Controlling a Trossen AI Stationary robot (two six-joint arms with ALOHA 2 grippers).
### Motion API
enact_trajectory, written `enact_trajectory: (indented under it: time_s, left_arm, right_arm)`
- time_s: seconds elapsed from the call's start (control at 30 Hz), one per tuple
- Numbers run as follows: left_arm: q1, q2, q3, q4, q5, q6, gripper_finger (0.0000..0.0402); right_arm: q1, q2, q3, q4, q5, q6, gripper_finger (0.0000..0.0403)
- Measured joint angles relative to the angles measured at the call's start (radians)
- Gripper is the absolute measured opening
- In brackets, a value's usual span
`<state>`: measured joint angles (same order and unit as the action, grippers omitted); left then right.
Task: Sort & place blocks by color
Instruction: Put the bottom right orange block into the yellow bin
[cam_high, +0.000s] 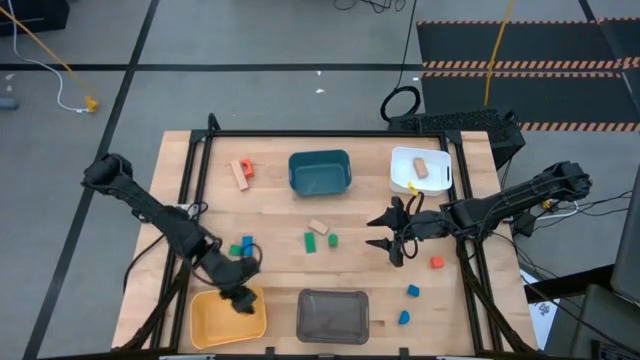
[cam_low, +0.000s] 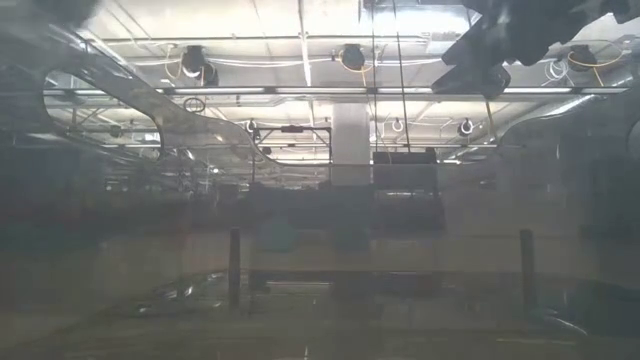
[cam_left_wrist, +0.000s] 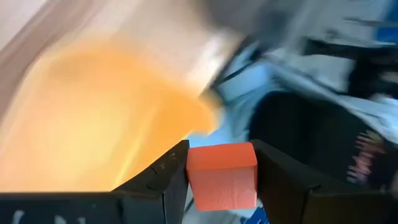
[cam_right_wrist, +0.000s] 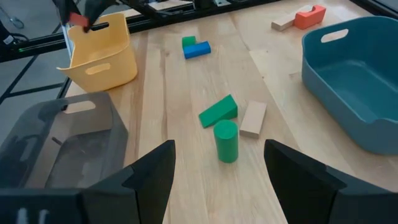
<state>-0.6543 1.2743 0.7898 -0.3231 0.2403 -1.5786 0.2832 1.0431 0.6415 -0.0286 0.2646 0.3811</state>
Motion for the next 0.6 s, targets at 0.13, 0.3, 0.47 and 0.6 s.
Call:
enact_trajectory:
  time_s: [0.13, 0.3, 0.47, 0.6]
  left_arm:
    - [-0.069, 0.001, -0.001, -0.168, -0.017, -0.152, 0.0148]
    - [-0.114, 0.007, -0.001, -0.222, -0.033, -0.234, 0.0151]
    - [-0.136, 0.025, -0.001, -0.235, -0.036, -0.281, 0.0181]
    - [-0.135, 0.045, -0.001, -0.238, -0.045, -0.285, 0.0186]
  right_arm:
    - [0.000, 0.000, 0.000, 0.001, 0.000, 0.000, 0.0238]
    - [0.000, 0.000, 0.000, 0.001, 0.000, 0.000, 0.0238]
    - [0.000, 0.000, 0.000, 0.001, 0.000, 0.000, 0.0238]
    - [0.000, 0.000, 0.000, 0.001, 0.000, -0.002, 0.0238]
